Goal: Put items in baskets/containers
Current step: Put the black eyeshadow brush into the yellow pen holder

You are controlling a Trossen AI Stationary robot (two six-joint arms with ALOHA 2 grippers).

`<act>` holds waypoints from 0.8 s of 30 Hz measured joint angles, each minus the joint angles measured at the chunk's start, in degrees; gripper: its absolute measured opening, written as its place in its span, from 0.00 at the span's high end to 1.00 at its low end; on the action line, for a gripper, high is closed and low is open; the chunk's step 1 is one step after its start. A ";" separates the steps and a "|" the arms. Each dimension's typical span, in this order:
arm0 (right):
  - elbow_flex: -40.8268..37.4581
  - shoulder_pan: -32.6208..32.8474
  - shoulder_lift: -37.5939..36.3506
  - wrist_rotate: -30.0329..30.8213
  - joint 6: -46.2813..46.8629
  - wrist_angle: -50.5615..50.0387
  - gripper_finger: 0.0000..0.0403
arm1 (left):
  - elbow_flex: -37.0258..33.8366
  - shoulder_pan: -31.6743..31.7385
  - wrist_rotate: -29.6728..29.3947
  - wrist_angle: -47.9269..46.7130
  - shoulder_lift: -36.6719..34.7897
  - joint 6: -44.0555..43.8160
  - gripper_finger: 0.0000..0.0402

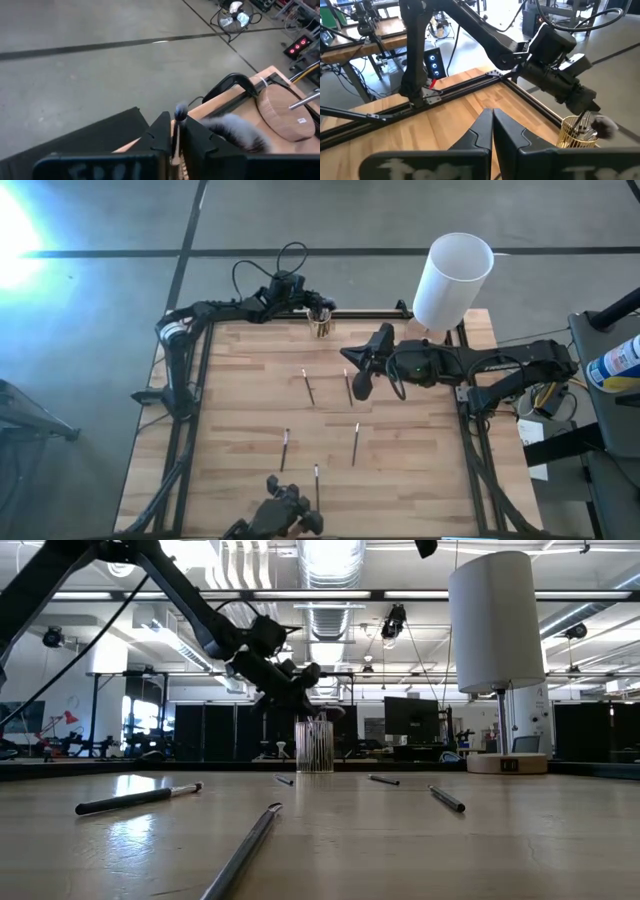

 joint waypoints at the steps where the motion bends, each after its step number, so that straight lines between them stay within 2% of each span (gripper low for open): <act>1: 0.00 -0.01 0.00 0.00 -0.08 0.00 0.98 | 0.04 0.00 0.00 -0.44 -0.06 -0.48 0.89; 8: 0.00 -0.12 -0.02 0.00 -0.54 -0.02 0.98 | 0.09 -0.02 0.66 -2.69 -1.08 -1.55 0.79; 15: 0.00 -0.11 -0.19 0.00 -0.32 -0.53 0.98 | -0.11 -0.04 1.48 -7.96 -7.16 -0.90 0.78; 20: 0.00 -0.10 -0.78 0.00 0.27 -3.05 0.98 | -0.76 -1.46 1.68 -16.51 -14.89 2.13 0.81; 24: 0.00 -0.14 -1.03 0.01 2.59 -5.29 0.98 | -4.57 -4.58 1.94 -18.10 -22.19 3.41 0.89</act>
